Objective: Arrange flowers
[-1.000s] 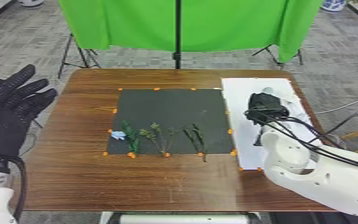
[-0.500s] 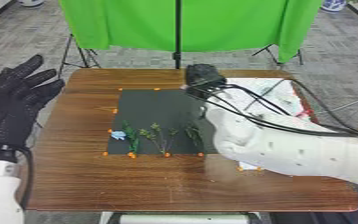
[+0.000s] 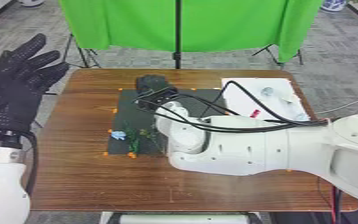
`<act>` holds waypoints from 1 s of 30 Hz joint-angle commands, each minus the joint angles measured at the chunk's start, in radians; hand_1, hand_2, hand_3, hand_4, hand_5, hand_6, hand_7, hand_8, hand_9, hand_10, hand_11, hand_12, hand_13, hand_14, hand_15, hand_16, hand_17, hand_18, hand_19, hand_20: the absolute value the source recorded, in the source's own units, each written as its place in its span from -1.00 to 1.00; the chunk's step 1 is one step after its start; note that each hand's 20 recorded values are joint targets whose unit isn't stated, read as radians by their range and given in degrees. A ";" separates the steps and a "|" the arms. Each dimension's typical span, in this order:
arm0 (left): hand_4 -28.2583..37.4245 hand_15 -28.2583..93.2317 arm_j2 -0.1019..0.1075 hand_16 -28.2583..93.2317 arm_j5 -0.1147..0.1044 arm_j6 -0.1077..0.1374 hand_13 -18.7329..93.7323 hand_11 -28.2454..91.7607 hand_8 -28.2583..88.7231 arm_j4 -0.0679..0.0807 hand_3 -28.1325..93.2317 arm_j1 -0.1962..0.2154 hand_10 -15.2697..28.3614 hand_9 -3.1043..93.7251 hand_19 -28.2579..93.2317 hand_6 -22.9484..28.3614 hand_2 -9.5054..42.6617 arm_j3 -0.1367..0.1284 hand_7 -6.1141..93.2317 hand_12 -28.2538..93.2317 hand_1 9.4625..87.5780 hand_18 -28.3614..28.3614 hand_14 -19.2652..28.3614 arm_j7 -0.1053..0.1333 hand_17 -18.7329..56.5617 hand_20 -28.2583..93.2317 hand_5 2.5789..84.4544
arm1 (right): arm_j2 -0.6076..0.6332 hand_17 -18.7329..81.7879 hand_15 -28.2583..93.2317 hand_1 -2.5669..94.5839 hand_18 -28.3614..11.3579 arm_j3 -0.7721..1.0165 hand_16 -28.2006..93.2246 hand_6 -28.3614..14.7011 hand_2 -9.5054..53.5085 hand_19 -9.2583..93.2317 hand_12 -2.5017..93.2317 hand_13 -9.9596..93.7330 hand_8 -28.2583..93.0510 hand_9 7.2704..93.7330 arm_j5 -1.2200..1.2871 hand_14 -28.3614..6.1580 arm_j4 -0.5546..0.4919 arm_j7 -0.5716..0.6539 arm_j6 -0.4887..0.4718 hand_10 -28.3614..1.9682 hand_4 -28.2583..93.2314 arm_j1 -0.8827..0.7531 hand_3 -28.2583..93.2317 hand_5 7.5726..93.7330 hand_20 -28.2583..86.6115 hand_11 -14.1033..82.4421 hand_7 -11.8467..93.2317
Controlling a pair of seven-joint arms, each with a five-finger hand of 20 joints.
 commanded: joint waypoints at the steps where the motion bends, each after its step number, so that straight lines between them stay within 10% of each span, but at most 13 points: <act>1: -1.00 0.31 0.041 -0.70 0.000 -0.021 -0.22 -0.12 -0.66 0.016 0.73 -0.083 0.59 -0.27 0.47 0.29 -0.34 0.039 -0.66 -0.37 -0.72 0.84 0.95 -0.004 -0.69 -0.41 -0.15 | -0.065 0.34 0.45 0.17 -0.44 -0.076 -0.19 0.47 -1.00 1.00 -0.32 0.85 -0.49 1.00 0.057 0.49 0.020 0.038 0.021 0.43 -1.00 0.104 0.60 0.79 0.15 -0.28 -0.38; 7: -1.00 0.31 0.042 -0.70 0.004 -0.010 -0.22 -0.12 -0.66 0.010 0.73 -0.090 0.59 -0.27 0.47 0.29 -0.34 0.054 -0.66 -0.37 -0.72 0.84 0.95 -0.008 -0.69 -0.41 -0.15 | -0.105 0.34 0.45 0.15 -0.44 -0.135 -0.19 0.47 -1.00 1.00 -0.34 0.85 -0.49 0.99 0.084 0.48 0.031 0.023 0.021 0.41 -1.00 0.143 0.59 0.78 0.16 -0.26 -0.38; 10: -1.00 0.31 0.033 -0.70 0.019 -0.023 -0.22 -0.12 -0.66 0.026 0.73 -0.164 0.59 -0.27 0.47 0.29 -0.34 0.096 -0.66 -0.37 -0.72 0.84 0.95 -0.092 -0.69 -0.41 -0.15 | -0.097 0.33 0.46 0.14 -0.45 -0.114 -0.19 0.47 -1.00 1.00 -0.38 0.85 -0.50 0.98 0.054 0.47 0.031 0.004 0.001 0.39 -1.00 0.101 0.59 0.78 0.17 -0.21 -0.38; 12: -1.00 0.31 0.027 -0.70 0.020 -0.031 -0.22 -0.12 -0.66 0.027 0.73 -0.165 0.59 -0.27 0.48 0.29 -0.35 0.099 -0.66 -0.37 -0.72 0.84 0.95 -0.105 -0.68 -0.41 -0.15 | -0.102 0.33 0.47 0.13 -0.45 -0.111 -0.19 0.48 -1.00 1.00 -0.40 0.84 -0.50 0.98 0.052 0.47 0.028 0.003 0.007 0.39 -1.00 0.086 0.57 0.79 0.18 -0.18 -0.38; 23: -1.00 0.31 0.030 -0.70 0.009 -0.048 -0.22 -0.12 -0.66 0.016 0.73 -0.095 0.59 -0.27 0.48 0.29 -0.34 0.065 -0.66 -0.37 -0.72 0.84 0.95 -0.018 -0.68 -0.41 -0.15 | -0.137 0.31 0.48 0.08 -0.45 -0.204 -0.19 0.49 -1.00 1.00 -0.53 0.83 -0.52 0.95 0.090 0.47 0.031 0.040 0.058 0.38 -1.00 0.140 0.50 0.77 0.19 -0.09 -0.40; 30: -1.00 0.31 0.031 -0.70 0.018 -0.039 -0.22 -0.12 -0.66 0.027 0.73 -0.174 0.59 -0.27 0.48 0.29 -0.34 0.111 -0.66 -0.37 -0.71 0.85 0.95 -0.058 -0.68 -0.41 -0.15 | -0.127 0.30 0.49 0.10 -0.45 -0.186 -0.20 0.49 -1.00 1.00 -0.54 0.82 -0.52 0.94 0.084 0.46 0.039 0.033 0.039 0.39 -1.00 0.129 0.45 0.76 0.19 -0.09 -0.40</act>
